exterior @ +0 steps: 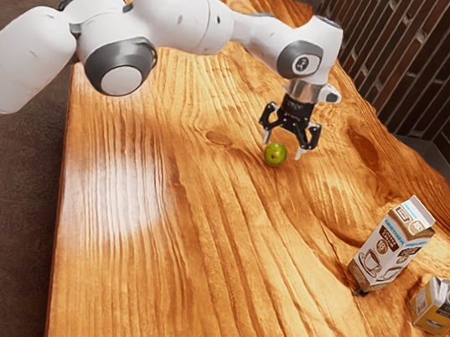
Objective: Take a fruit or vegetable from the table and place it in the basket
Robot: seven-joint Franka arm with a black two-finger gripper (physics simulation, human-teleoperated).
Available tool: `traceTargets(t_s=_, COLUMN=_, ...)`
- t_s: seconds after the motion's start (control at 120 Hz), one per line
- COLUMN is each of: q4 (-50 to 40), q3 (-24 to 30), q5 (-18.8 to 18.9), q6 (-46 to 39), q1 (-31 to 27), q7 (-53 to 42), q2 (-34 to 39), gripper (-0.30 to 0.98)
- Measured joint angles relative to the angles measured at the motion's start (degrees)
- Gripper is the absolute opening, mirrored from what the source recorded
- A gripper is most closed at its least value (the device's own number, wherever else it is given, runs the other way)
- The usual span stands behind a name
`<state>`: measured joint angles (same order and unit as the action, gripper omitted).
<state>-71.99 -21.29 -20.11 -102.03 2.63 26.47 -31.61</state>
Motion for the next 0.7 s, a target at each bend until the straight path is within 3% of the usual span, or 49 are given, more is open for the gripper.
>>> traceTargets(t_s=0.7, q4=2.5, q3=2.3, q5=0.1, q6=-1.9, q1=-3.0, q7=-0.8, q2=-4.3, gripper=0.66)
